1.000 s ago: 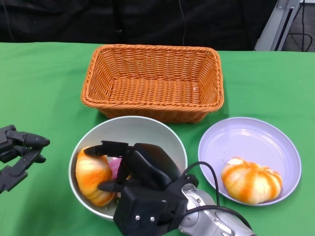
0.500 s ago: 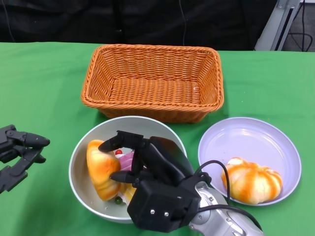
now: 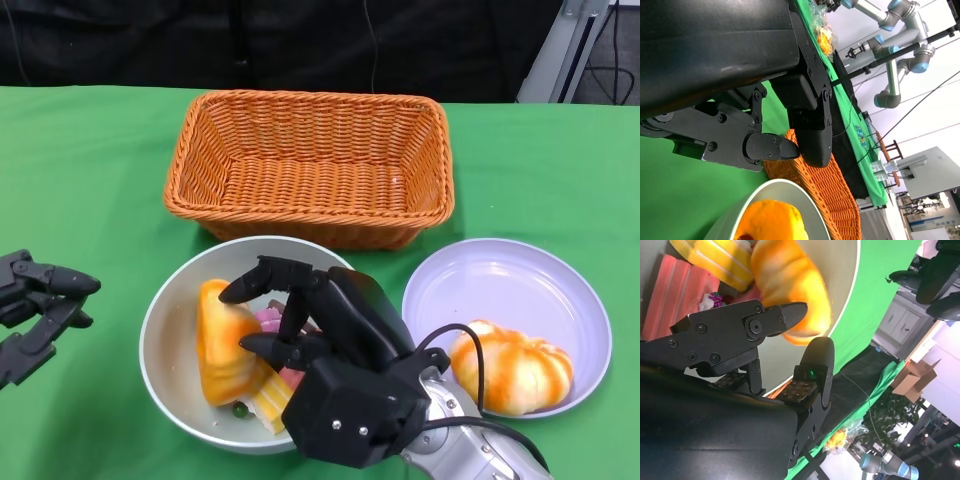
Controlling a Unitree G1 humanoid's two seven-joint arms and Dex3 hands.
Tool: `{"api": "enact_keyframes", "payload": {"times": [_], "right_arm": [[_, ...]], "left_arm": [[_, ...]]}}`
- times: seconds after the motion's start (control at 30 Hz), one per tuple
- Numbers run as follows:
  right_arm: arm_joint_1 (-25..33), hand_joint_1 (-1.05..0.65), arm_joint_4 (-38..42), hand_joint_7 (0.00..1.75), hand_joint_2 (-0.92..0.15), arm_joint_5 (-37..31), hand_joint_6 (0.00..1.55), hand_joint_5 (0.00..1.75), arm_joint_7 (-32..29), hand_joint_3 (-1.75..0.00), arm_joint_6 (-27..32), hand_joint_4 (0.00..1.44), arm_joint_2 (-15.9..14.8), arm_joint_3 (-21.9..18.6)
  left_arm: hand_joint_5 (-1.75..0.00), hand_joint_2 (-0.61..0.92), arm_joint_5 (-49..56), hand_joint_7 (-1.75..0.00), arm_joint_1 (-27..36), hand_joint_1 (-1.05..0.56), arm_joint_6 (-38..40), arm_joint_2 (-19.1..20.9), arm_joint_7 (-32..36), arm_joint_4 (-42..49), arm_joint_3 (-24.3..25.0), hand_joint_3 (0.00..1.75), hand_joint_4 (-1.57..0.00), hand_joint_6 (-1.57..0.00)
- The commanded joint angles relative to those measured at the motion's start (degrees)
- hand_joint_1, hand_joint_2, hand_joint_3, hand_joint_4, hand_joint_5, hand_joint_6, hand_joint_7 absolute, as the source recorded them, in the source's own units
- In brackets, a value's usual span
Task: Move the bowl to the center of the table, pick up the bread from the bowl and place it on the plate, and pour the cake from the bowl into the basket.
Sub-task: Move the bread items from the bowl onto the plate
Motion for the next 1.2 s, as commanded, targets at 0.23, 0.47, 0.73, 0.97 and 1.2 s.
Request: {"api": "enact_keyframes", "payload": {"times": [0.23,0.47,0.73,0.97,1.2], "right_arm": [[3.2,-0.18,-6.6,0.78,-0.92,-0.8,0.66,1.34,1.6,-0.03,5.5,0.69,-3.5,-1.3],[4.4,-0.31,-15.1,0.41,-0.92,-8.3,0.63,1.14,5.6,-0.02,15.5,0.6,-7.3,1.0],[5.9,-0.59,-32.4,0.0,-0.91,-14.7,0.34,0.13,21.7,0.0,27.3,0.49,-10.2,5.4],[6.0,-0.74,-35.5,0.01,-0.92,-15.6,0.3,0.05,21.2,-0.05,22.9,0.42,-12.2,7.0],[0.9,-0.72,-29.3,0.04,-0.88,-18.9,0.4,0.03,14.6,-0.03,11.0,0.41,-17.6,8.3]], "left_arm": [[-1.28,0.92,-0.1,-0.8,-0.2,-0.11,0.0,1.2,0.6,0.1,0.4,0.3,-0.81,-0.95],[-1.28,0.92,0.2,-0.8,0.0,-0.12,0.3,1.2,0.7,-0.2,0.3,0.29,-0.79,-0.95],[-1.29,0.92,0.3,-0.82,-0.6,-0.11,0.1,1.2,0.7,0.6,0.1,0.29,-0.79,-0.94],[-1.28,0.92,0.4,-0.81,-0.6,-0.11,0.4,0.9,1.1,0.4,0.1,0.29,-0.8,-0.94],[-1.27,0.92,0.4,-0.81,-0.7,-0.12,-0.5,0.9,1.1,1.0,0.1,0.29,-0.8,-0.94]]}}
